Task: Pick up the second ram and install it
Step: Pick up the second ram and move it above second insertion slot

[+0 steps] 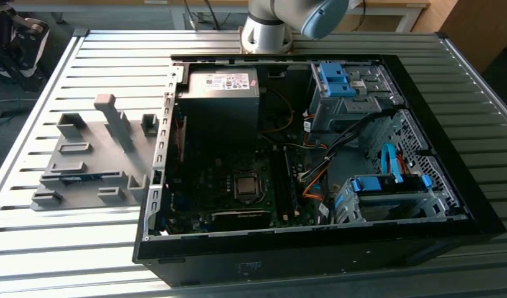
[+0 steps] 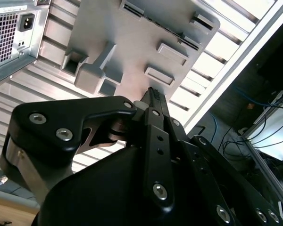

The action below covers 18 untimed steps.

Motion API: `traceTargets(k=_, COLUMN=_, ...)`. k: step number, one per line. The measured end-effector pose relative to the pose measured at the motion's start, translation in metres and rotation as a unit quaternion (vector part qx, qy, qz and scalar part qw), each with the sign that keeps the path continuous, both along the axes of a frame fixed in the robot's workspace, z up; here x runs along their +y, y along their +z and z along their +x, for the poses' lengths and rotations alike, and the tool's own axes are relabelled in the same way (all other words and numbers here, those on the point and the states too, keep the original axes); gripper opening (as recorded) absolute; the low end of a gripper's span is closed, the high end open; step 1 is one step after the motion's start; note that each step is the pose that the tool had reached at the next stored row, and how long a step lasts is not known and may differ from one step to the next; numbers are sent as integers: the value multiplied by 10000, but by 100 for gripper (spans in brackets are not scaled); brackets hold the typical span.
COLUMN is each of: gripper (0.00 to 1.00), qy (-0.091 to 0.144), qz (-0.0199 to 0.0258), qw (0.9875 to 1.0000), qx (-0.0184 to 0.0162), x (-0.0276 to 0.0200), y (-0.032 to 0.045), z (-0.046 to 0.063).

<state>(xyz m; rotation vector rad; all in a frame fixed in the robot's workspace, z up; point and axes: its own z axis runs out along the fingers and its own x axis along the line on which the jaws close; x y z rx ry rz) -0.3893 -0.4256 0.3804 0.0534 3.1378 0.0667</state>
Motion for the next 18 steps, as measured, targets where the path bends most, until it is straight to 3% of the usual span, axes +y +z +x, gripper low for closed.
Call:
traceTargets(k=6, gripper=11, qy=291, qz=0, qw=9996, qx=0, x=-7, y=0, z=-3)
traceTargets(k=18, gripper=11, qy=635, qz=0, qw=9980, qx=0, x=-11, y=-1, z=-6)
